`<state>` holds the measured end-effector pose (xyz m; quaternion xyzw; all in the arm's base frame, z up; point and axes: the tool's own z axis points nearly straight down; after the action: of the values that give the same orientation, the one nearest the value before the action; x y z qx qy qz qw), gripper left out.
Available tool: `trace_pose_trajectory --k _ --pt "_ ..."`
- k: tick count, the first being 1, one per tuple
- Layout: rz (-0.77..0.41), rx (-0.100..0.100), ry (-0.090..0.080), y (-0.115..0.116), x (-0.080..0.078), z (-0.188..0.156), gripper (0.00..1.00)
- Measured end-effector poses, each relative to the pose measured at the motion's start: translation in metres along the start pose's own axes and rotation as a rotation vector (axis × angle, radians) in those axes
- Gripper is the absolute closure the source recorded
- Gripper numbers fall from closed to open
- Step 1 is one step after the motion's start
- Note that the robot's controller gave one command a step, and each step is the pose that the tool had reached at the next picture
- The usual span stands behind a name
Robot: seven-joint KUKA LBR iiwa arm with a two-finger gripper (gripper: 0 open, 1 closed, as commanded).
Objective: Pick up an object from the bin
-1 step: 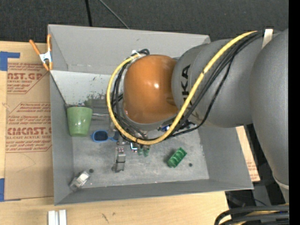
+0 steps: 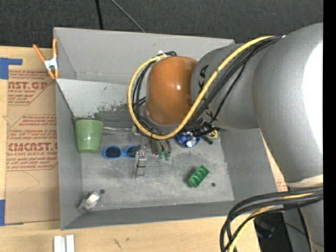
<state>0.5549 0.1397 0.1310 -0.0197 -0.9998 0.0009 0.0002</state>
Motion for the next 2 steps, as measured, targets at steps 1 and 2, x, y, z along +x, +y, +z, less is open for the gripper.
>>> trace_pose_trajectory --k 1,2 --pt "0.073 -0.002 0.001 0.0038 -0.0274 0.065 0.0" --pt "0.073 -0.004 -0.003 0.0043 -0.0283 0.0609 1.0"
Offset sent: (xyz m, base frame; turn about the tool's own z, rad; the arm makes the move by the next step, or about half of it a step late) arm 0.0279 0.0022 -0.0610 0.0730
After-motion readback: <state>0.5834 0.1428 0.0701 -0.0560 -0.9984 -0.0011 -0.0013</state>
